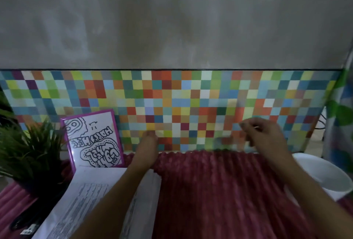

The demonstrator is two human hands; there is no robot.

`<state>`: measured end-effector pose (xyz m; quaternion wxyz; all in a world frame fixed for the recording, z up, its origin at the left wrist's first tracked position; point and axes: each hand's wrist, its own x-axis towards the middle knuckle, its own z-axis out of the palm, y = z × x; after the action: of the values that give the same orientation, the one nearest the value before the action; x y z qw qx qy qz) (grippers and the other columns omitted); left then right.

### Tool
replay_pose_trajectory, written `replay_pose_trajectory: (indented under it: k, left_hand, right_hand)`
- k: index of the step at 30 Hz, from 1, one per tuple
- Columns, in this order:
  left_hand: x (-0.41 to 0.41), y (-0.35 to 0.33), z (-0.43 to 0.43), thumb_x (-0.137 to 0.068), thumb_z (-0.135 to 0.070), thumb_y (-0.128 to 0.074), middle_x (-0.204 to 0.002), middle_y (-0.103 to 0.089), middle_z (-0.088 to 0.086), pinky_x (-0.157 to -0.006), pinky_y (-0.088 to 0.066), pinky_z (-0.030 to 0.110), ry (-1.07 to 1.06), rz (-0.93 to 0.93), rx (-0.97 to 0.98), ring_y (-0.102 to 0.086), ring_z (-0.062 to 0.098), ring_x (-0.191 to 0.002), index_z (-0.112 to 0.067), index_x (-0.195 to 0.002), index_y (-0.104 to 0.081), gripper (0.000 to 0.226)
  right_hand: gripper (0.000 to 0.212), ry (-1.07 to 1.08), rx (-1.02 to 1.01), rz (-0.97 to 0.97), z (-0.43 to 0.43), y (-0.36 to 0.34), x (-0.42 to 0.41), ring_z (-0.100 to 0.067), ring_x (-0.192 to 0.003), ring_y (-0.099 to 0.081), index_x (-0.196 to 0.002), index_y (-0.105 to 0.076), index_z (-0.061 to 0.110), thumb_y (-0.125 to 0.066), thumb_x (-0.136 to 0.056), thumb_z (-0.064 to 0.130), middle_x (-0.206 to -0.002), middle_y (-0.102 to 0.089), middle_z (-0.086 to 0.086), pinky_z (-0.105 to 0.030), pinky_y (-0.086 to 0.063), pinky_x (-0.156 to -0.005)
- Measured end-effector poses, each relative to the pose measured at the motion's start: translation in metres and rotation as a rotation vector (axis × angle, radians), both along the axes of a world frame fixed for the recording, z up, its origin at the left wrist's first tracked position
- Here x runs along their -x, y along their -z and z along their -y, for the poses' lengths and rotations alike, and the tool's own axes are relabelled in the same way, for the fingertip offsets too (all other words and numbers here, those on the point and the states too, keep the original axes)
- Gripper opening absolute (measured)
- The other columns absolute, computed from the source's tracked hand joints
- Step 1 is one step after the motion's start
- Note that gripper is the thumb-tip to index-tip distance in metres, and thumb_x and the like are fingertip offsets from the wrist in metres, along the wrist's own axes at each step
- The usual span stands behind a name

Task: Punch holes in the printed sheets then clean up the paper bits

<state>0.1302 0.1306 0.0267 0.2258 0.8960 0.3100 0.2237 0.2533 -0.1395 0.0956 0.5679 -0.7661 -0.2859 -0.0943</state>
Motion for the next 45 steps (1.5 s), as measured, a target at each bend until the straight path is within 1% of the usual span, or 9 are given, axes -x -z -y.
replay_pose_trajectory:
  k: [5, 10, 13, 16, 19, 25, 31, 37, 45]
  left_hand:
    - [-0.049, -0.049, 0.104, -0.095, 0.005, -0.046, -0.101, -0.054, 0.02, -0.076, -0.04, 0.034, 0.298, 0.243, -0.072, -0.056, 0.035, -0.096, 0.0, -0.088, -0.061, 0.017]
    - [-0.112, -0.05, 0.226, -0.096, -0.014, -0.049, -0.095, -0.059, 0.012, -0.081, -0.049, 0.044, 0.643, 0.25, -0.076, -0.059, 0.031, -0.09, -0.014, -0.075, -0.063, 0.025]
    - [-0.126, -0.036, 0.271, -0.095, -0.011, -0.049, -0.102, -0.06, 0.018, -0.073, -0.043, 0.038, 0.688, 0.154, -0.131, -0.059, 0.037, -0.097, -0.001, -0.087, -0.066, 0.021]
    - [-0.126, -0.031, 0.288, -0.098, -0.012, -0.047, -0.109, -0.058, 0.017, -0.085, -0.04, 0.044, 0.625, 0.092, -0.205, -0.055, 0.037, -0.106, -0.003, -0.102, -0.069, 0.025]
    - [-0.122, -0.027, 0.29, -0.093, -0.016, -0.055, -0.092, -0.053, 0.004, -0.084, -0.032, 0.041, 0.615, 0.136, -0.124, -0.054, 0.031, -0.102, -0.016, -0.086, -0.075, 0.021]
    - [-0.117, -0.029, 0.297, -0.078, -0.028, -0.077, -0.096, -0.066, -0.001, -0.091, -0.031, 0.04, 0.579, 0.21, 0.006, -0.056, 0.021, -0.102, -0.018, -0.074, -0.071, 0.012]
    - [-0.113, -0.027, 0.3, -0.09, -0.007, -0.053, -0.119, -0.06, 0.008, -0.098, -0.028, 0.049, 0.678, 0.121, -0.163, -0.046, 0.032, -0.115, -0.016, -0.102, -0.074, 0.026]
    - [-0.115, -0.025, 0.3, -0.083, -0.016, -0.061, -0.084, -0.069, 0.005, -0.1, -0.03, 0.051, 0.614, 0.243, -0.122, -0.059, 0.027, -0.09, -0.013, -0.081, -0.069, 0.009]
    - [-0.117, -0.027, 0.304, -0.086, -0.002, -0.056, -0.093, -0.072, 0.009, -0.114, -0.011, 0.055, 0.636, 0.22, -0.243, -0.06, 0.032, -0.102, -0.013, -0.125, -0.054, 0.041]
  right_hand:
    - [0.017, 0.127, 0.058, 0.037, 0.097, -0.031, -0.032, -0.012, -0.051, -0.053, -0.073, -0.067, 0.009, -0.066, -0.09, 0.011, -0.064, -0.057, -0.005, -0.025, -0.043, -0.049]
    - [0.024, 0.234, 0.446, 0.097, 0.143, -0.013, -0.057, -0.02, -0.059, -0.051, -0.067, -0.065, -0.013, -0.071, -0.084, 0.004, -0.063, -0.063, -0.026, -0.037, -0.041, -0.06]
    - [0.019, 0.267, 0.554, 0.087, 0.155, 0.001, -0.065, -0.019, -0.059, -0.054, -0.073, -0.07, -0.011, -0.072, -0.082, 0.006, -0.071, -0.068, -0.025, -0.023, -0.035, -0.05]
    - [0.014, 0.197, 0.641, 0.049, 0.164, 0.003, -0.063, -0.017, -0.07, -0.058, -0.085, -0.076, -0.003, -0.07, -0.087, 0.009, -0.084, -0.072, -0.017, -0.014, -0.036, -0.053]
    - [0.015, 0.124, 0.743, 0.023, 0.168, 0.003, -0.06, -0.014, -0.077, -0.058, -0.098, -0.077, 0.003, -0.067, -0.089, 0.01, -0.097, -0.073, -0.012, -0.02, -0.039, -0.06]
    - [0.008, 0.193, 0.655, 0.011, 0.168, 0.003, -0.053, -0.003, -0.061, -0.056, -0.081, -0.077, 0.002, -0.081, -0.074, 0.006, -0.075, -0.069, -0.006, -0.011, -0.039, -0.05]
    - [0.027, 0.228, 0.691, 0.078, 0.164, 0.009, -0.055, 0.0, -0.057, -0.055, -0.069, -0.078, 0.015, -0.067, -0.075, -0.009, -0.071, -0.071, 0.0, -0.01, -0.037, -0.047]
    - [0.028, 0.323, 0.559, 0.096, 0.16, 0.008, -0.052, -0.006, -0.057, -0.054, -0.064, -0.073, 0.016, -0.073, -0.072, -0.011, -0.068, -0.068, -0.007, -0.02, -0.04, -0.053]
    - [0.019, 0.351, 0.506, 0.135, 0.159, 0.0, -0.044, -0.017, -0.067, -0.058, -0.079, -0.078, 0.002, -0.07, -0.072, -0.013, -0.08, -0.074, -0.011, -0.027, -0.042, -0.068]
